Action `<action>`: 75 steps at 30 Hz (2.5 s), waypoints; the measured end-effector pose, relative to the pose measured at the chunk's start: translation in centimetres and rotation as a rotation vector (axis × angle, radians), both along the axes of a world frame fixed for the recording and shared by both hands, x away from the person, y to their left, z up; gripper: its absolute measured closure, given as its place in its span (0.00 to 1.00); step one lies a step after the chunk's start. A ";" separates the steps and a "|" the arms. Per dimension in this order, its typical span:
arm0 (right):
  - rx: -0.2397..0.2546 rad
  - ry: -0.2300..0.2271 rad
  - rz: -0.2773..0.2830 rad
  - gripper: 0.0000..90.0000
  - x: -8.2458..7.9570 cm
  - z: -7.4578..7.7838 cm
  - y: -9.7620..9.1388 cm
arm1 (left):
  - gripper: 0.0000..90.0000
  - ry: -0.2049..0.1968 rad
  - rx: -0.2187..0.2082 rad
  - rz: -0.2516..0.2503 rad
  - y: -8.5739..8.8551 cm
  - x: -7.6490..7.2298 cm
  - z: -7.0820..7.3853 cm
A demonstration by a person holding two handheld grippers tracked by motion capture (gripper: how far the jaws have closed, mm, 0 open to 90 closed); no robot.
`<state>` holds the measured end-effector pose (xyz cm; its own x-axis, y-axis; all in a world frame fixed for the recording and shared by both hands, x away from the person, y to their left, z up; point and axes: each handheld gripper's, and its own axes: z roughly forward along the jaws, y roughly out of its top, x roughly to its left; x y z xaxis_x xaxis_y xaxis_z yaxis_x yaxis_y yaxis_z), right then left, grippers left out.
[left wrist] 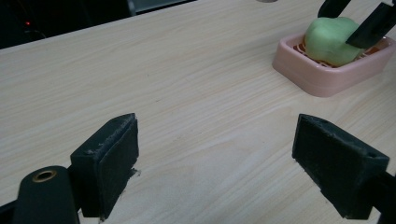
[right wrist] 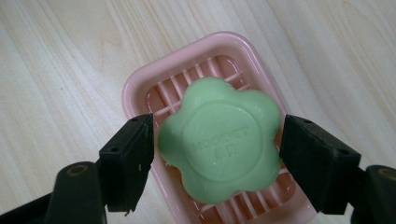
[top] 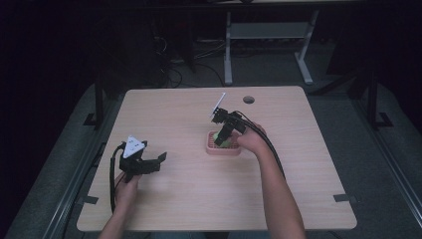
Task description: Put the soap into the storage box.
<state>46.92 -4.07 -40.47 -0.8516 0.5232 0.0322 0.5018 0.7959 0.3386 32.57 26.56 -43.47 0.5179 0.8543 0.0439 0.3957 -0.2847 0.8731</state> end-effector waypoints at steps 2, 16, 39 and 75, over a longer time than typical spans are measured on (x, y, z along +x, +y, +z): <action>0.011 -0.003 0.002 0.29 -0.1 0.1 -0.2 | 0.16 0.000 0.001 -0.001 0.0 0.0 0.0; 0.033 -0.012 -0.031 0.28 -0.7 0.7 -1.9 | 0.16 0.005 -0.002 0.001 0.0 0.0 0.0; 0.084 -0.042 -0.081 0.28 -2.5 2.2 -6.0 | 0.16 0.008 0.007 -0.004 -0.1 0.1 -0.1; 0.112 -0.041 -0.128 0.28 -4.7 1.6 -9.7 | 0.16 0.018 0.016 -0.009 -0.2 0.1 -0.2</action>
